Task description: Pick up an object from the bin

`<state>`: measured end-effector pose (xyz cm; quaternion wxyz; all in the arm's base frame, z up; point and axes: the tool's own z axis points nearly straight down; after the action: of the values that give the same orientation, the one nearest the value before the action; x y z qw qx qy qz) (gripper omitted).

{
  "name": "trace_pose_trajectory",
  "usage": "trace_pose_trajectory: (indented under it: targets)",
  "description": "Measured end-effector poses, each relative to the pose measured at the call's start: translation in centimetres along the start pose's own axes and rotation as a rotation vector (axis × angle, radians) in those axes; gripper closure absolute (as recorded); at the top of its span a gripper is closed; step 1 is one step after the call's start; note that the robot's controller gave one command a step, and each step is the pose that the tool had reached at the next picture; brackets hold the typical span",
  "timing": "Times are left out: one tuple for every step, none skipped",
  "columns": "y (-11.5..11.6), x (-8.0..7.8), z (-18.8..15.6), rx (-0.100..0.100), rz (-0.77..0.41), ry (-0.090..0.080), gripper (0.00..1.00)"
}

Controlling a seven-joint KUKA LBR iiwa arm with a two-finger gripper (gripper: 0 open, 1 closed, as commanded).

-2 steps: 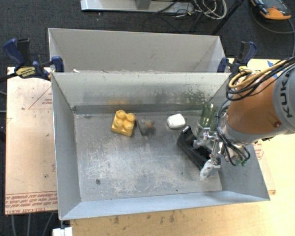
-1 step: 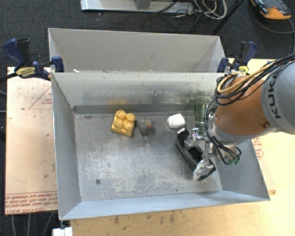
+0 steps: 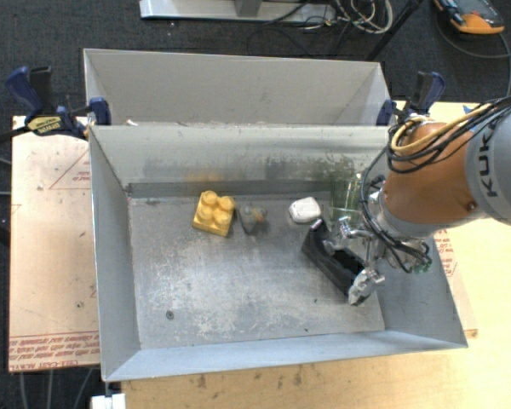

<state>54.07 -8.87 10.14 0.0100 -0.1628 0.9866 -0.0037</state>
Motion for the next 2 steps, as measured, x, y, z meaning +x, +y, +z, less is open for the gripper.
trace_pose_trajectory:
  targets:
    - [-0.16,-0.44,0.36,-0.004,0.050,-0.007,1.00]
    - [-0.16,-0.43,0.38,-0.004,0.050,-0.007,1.00]
